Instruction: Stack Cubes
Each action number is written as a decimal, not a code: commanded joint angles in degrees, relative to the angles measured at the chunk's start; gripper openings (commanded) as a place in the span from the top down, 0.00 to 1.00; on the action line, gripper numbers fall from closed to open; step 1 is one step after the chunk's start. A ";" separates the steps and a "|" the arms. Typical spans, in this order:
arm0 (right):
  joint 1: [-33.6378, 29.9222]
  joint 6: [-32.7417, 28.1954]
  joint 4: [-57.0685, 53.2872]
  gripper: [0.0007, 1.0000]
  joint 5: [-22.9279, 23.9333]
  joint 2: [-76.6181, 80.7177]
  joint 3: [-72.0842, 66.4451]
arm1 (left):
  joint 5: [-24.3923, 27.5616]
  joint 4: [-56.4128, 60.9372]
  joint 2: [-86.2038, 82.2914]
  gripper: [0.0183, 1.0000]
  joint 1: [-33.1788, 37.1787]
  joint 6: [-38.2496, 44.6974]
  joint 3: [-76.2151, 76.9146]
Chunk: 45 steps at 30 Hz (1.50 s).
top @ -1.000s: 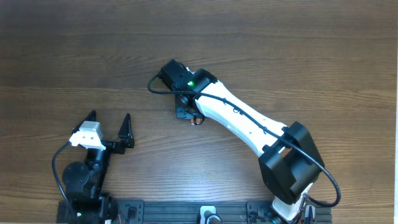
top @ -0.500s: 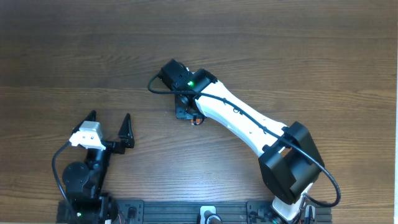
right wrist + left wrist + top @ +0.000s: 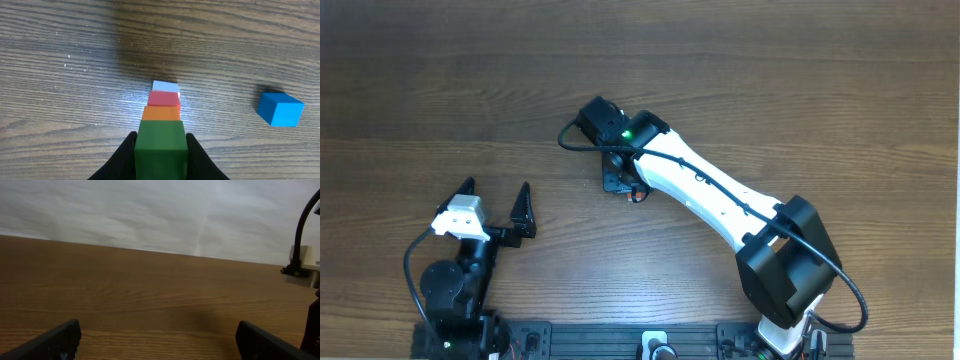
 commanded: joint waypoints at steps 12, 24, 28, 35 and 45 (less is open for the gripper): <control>-0.44 0.55 -0.37 0.68 -0.46 0.81 -0.31 | 0.72 -0.09 -0.24 0.00 -0.26 0.85 -0.20; -0.44 0.57 -0.07 0.39 -0.46 0.81 -0.31 | 0.72 -0.09 -0.24 0.00 -0.26 0.85 -0.20; -1.31 0.39 1.36 0.20 -0.31 0.79 0.26 | 0.72 -0.09 -0.24 0.00 -0.26 0.85 -0.20; -3.69 -5.09 -0.04 0.01 -0.02 0.66 7.15 | 0.72 -0.09 -0.24 0.00 -0.26 0.85 -0.20; -14.73 -11.72 -14.67 0.01 2.49 -2.45 14.32 | 0.72 -0.09 -0.24 0.00 -0.26 0.85 -0.20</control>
